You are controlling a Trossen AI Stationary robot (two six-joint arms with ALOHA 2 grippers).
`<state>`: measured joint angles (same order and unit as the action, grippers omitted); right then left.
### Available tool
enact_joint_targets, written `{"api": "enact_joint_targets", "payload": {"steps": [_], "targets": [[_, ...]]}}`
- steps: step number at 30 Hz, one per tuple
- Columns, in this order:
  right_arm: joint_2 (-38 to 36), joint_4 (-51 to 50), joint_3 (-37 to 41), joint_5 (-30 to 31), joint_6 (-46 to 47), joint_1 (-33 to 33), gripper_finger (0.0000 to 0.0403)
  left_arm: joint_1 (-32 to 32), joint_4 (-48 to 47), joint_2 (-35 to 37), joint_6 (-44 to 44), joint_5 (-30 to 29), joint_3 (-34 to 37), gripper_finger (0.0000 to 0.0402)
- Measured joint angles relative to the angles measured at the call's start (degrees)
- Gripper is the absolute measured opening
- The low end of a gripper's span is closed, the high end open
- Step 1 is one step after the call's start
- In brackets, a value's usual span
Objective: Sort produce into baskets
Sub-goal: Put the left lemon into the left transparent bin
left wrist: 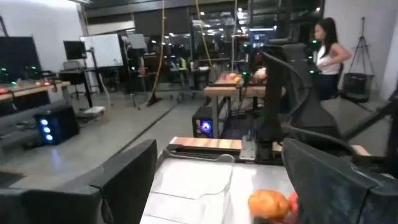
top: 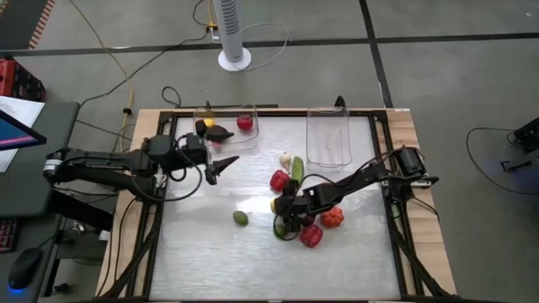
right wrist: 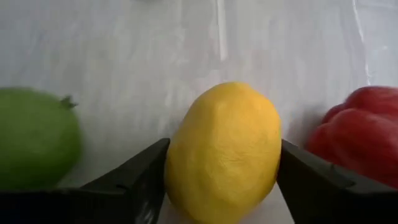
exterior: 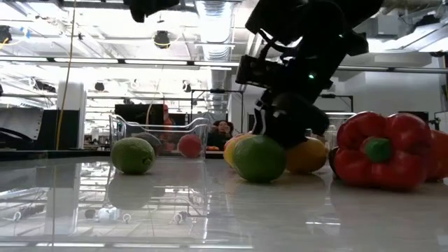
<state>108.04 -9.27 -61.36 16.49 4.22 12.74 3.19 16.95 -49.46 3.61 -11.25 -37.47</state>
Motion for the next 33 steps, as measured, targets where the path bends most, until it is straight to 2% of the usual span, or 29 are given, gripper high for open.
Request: {"api": "enact_joint_targets", "payload": {"steps": [2,6,12,16,20,23,28,33], "targets": [[0.0,-0.9,-0.7,0.4,-0.6,-0.5,0.0273,-1.0,-2.6,0.9,-0.3,0.1,0.0,0.0331],[-2.6,-8.6,-3.8,3.0,-2.5,-1.4,0.0257,-3.4,-6.4,1.3,-0.3,0.0,0.0,0.0331],[-13.3,-14.4,-5.8,4.9,-3.6,-4.4,0.0259,-5.5,-7.2,-0.3,-0.4,-0.1,0.0,0.0331],[-21.6,-11.6,-3.8,5.0,-3.8,-6.2,0.0259,-7.0,-7.6,-0.5,-0.2,-0.4,0.1,0.0331],[-25.3,-3.2,-0.4,4.6,-6.0,-8.4,0.0260,-7.8,-5.4,-0.3,1.1,-3.0,1.6,0.0331],[-25.0,5.4,1.9,2.6,-8.0,-11.1,0.0260,-7.5,-1.1,-0.2,2.1,-4.3,3.7,0.0331],[-18.0,14.5,1.8,-6.9,-8.8,-17.3,0.0260,-5.8,1.0,-0.2,2.6,-5.8,4.9,0.0331],[-10.2,16.0,-4.0,-13.0,-9.8,-22.6,0.0260,-5.1,-0.8,0.3,3.2,-6.0,4.9,0.0331]]}}
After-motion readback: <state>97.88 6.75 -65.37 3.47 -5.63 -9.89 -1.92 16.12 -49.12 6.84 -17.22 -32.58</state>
